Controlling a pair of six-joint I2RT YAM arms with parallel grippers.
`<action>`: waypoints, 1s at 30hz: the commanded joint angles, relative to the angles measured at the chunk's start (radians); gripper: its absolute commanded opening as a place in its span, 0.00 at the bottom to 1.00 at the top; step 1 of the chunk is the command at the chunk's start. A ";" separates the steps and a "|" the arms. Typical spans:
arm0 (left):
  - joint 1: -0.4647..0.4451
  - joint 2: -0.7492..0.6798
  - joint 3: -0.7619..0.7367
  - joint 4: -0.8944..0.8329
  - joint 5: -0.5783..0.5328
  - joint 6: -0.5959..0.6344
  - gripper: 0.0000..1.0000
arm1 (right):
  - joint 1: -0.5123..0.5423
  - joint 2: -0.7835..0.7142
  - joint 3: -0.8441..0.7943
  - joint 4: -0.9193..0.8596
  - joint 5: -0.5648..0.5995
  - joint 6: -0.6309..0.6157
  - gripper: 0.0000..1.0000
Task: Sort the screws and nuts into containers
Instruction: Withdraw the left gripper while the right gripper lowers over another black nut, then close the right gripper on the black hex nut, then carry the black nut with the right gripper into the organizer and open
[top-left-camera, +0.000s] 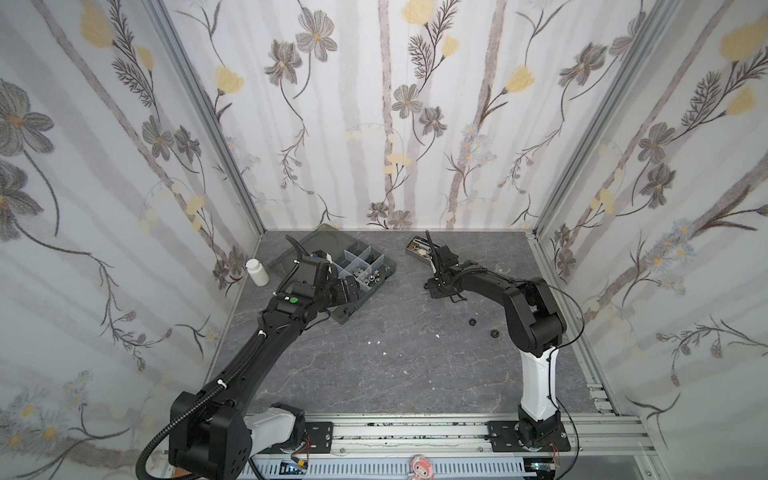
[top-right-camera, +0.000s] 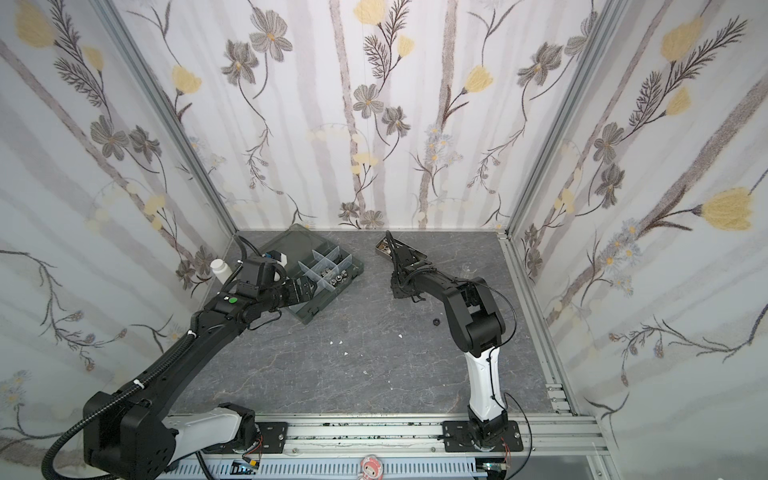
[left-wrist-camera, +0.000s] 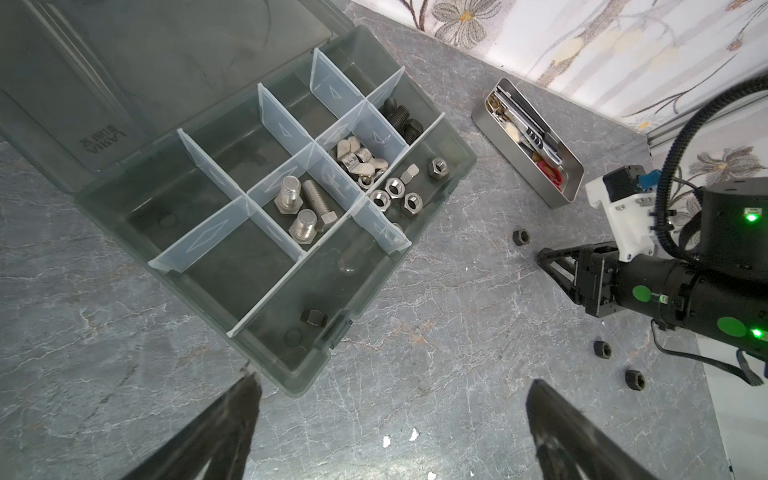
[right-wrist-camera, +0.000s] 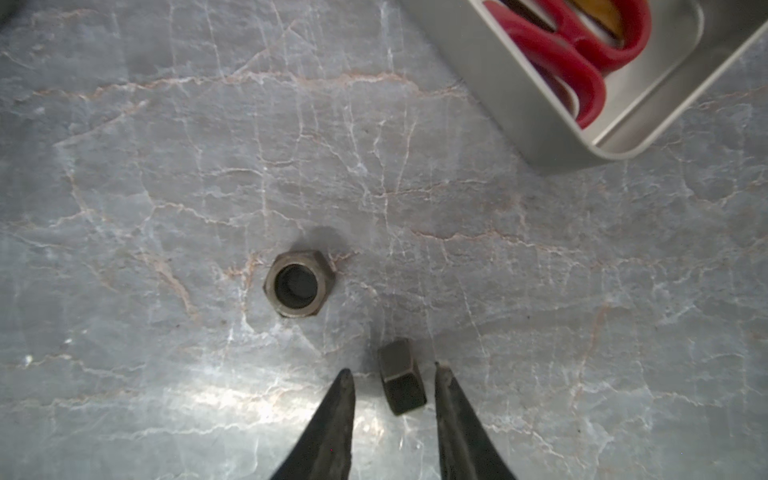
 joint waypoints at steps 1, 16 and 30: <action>0.009 0.004 -0.005 0.023 0.010 -0.005 1.00 | 0.000 0.019 0.013 0.000 0.010 -0.020 0.33; 0.027 0.009 -0.013 0.032 0.032 -0.012 1.00 | 0.022 0.014 0.015 0.016 0.019 -0.019 0.13; 0.041 -0.076 -0.021 0.034 -0.065 -0.022 1.00 | 0.208 -0.029 0.182 -0.008 -0.005 0.006 0.09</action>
